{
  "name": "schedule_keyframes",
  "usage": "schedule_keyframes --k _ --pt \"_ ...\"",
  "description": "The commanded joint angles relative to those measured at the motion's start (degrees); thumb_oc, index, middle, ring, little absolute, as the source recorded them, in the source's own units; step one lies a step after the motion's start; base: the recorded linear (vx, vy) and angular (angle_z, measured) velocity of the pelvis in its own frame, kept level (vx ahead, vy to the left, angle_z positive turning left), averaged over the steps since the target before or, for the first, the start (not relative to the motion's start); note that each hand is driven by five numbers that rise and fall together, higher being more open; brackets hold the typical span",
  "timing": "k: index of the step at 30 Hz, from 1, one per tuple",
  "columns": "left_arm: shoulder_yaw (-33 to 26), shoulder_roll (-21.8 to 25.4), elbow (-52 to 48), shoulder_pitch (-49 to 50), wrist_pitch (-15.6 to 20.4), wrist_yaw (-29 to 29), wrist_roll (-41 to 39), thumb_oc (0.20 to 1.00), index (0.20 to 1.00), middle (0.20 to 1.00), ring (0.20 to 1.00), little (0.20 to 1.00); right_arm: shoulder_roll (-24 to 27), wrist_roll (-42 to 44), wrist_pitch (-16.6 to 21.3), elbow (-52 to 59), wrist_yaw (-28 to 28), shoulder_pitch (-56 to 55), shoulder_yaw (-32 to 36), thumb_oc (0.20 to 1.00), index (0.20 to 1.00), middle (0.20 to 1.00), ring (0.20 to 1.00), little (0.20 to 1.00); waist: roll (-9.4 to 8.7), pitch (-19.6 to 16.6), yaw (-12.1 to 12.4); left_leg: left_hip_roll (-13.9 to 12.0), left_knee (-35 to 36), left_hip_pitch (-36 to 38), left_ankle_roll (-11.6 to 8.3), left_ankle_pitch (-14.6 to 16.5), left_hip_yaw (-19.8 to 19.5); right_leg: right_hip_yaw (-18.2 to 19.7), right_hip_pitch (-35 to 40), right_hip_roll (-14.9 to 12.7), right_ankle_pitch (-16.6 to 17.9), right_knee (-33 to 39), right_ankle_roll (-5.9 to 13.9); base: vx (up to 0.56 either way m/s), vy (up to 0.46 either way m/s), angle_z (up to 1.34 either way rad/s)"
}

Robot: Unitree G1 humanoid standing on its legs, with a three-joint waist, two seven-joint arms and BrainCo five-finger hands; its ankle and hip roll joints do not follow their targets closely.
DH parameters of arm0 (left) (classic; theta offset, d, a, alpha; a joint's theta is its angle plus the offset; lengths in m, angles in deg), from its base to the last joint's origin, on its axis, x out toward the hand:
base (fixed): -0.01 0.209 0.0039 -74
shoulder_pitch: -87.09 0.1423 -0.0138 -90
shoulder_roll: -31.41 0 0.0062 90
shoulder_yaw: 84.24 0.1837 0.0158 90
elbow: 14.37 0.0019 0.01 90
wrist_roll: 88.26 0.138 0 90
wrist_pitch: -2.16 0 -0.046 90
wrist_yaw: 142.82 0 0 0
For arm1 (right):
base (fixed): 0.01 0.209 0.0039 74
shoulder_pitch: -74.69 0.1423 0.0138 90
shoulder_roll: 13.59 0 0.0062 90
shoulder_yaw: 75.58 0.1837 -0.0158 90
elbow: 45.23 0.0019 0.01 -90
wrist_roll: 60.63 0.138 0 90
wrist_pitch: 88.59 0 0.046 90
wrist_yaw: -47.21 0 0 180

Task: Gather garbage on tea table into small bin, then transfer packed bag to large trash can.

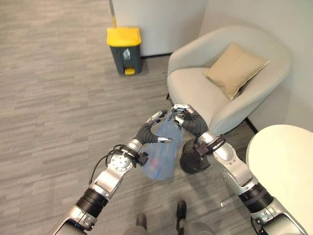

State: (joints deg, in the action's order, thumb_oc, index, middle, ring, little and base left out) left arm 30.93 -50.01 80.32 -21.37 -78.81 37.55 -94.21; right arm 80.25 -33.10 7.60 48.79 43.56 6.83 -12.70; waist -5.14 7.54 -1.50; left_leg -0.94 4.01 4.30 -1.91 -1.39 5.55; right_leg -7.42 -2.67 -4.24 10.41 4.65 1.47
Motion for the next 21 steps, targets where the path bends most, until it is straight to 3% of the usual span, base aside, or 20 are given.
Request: schedule_keyframes --k 1,21 --pt "-0.49 -0.21 3.33 1.25 1.78 3.46 6.66 1.000 1.000 1.000 1.000 1.000 -2.06 3.27 3.39 4.38 -1.28 3.12 1.18 0.200 0.200 0.200 0.200 0.200 0.08 -2.69 0.13 -0.56 -1.78 -3.35 -0.91 3.84 0.66 -0.44 3.54 -0.03 -13.03 -3.65 4.20 0.05 0.026 -0.13" --pt "5.80 -3.40 10.21 4.96 -0.30 0.56 9.76 1.000 1.000 1.000 1.000 1.000 -8.15 3.91 3.00 -0.20 1.52 11.94 -4.18 0.200 0.200 0.200 0.200 0.200 -0.42 -3.98 1.69 -0.50 -0.16 -0.91 -0.45 3.84 0.82 -0.79 5.66 -0.53 -12.59 -2.60 4.60 0.01 0.009 -0.01"
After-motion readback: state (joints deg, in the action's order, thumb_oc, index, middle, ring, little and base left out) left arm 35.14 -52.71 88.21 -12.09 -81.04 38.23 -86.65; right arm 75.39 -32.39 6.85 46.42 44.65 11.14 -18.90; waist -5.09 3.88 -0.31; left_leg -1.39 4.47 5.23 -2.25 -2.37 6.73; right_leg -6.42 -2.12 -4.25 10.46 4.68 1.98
